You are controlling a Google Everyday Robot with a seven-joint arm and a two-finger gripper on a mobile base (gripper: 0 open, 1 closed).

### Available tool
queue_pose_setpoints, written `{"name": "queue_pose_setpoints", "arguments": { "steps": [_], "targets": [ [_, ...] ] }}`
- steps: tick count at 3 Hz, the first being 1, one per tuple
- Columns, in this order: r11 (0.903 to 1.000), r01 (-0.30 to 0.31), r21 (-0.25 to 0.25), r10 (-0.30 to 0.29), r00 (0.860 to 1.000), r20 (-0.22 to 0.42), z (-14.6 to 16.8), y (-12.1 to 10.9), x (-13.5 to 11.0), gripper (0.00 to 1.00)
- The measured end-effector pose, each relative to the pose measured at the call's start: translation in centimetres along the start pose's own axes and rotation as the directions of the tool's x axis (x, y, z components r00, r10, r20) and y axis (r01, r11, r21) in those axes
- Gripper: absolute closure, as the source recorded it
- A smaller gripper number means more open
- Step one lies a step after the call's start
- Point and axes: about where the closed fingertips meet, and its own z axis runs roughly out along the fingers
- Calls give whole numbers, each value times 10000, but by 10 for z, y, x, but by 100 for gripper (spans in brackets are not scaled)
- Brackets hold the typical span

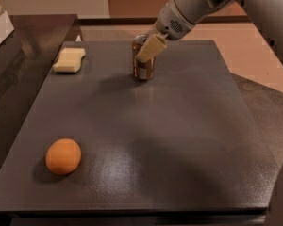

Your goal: Move orange can near orange

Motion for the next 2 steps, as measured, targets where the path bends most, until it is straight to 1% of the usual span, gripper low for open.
{"name": "queue_pose_setpoints", "arguments": {
  "steps": [1, 2],
  "targets": [
    [9971, 663, -369, -662, 9978, 33, -12, 27, -6, 100],
    [9864, 1394, -870, -1403, 9901, -39, -20, 58, -12, 100]
  ]
}}
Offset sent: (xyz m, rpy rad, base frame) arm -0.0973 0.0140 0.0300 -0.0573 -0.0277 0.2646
